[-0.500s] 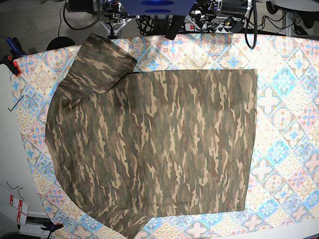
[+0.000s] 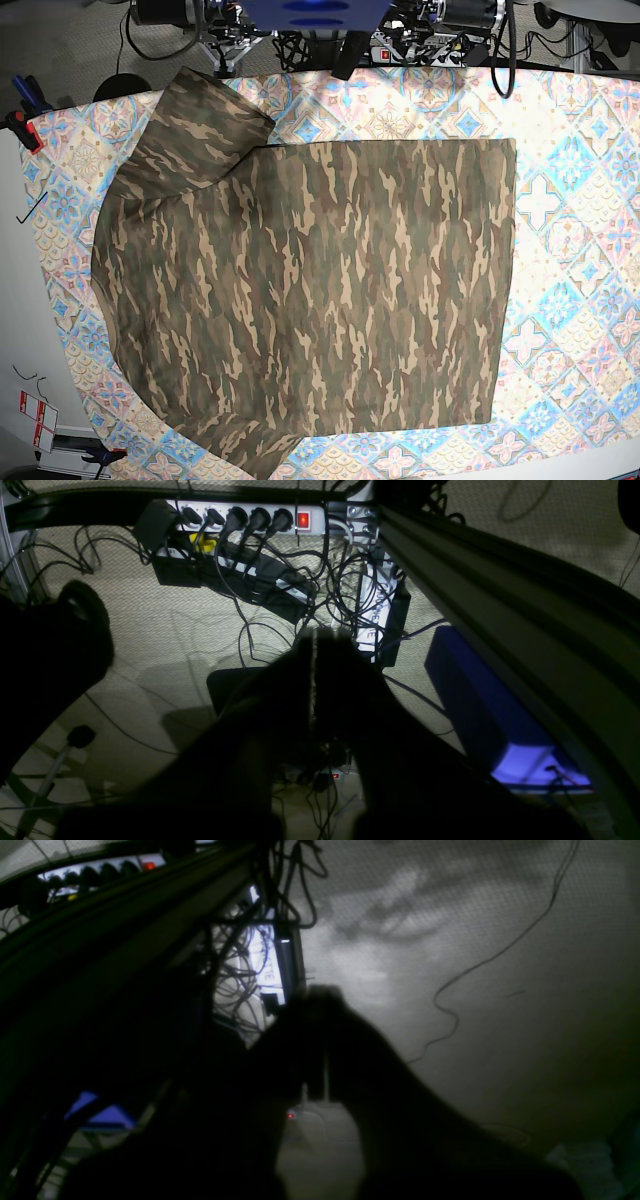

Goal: Fold the T-shirt properly

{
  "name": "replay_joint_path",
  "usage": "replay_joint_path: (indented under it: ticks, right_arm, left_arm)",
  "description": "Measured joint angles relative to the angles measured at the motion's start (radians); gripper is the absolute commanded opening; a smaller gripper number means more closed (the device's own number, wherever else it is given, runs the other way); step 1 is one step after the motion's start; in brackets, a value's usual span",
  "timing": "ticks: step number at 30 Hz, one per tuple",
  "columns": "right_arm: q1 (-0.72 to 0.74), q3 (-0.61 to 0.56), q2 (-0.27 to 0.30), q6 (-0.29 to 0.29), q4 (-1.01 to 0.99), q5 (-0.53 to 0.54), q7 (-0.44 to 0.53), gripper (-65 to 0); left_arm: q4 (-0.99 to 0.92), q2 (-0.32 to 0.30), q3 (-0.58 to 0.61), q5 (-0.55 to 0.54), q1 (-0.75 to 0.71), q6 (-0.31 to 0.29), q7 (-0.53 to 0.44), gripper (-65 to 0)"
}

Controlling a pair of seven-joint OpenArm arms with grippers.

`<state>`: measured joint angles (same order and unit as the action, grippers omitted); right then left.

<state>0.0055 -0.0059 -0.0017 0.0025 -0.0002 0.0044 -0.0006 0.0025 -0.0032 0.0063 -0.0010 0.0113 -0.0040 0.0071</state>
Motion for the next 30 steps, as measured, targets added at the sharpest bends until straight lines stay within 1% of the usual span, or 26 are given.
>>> replay_joint_path:
  ticks: [24, 27, 30]
  right_arm:
    - [-0.001, 0.002, 0.0, 0.0, 0.0, 0.0, -0.001, -65.0]
    - [-0.012, 0.005, 0.011, 0.008, 0.002, 0.0, 0.01, -65.0]
    - [-0.044, 0.008, 0.03, 0.002, 0.008, 0.003, 0.018, -65.0]
  left_arm:
    - [0.0, -0.003, 0.0, 0.0, -0.006, 0.0, 0.0, -64.9]
    - [0.0, -0.016, 0.0, -0.001, -0.013, -0.001, -0.004, -64.9]
    - [0.0, -0.028, 0.0, -0.001, -0.029, 0.0, -0.015, -65.0]
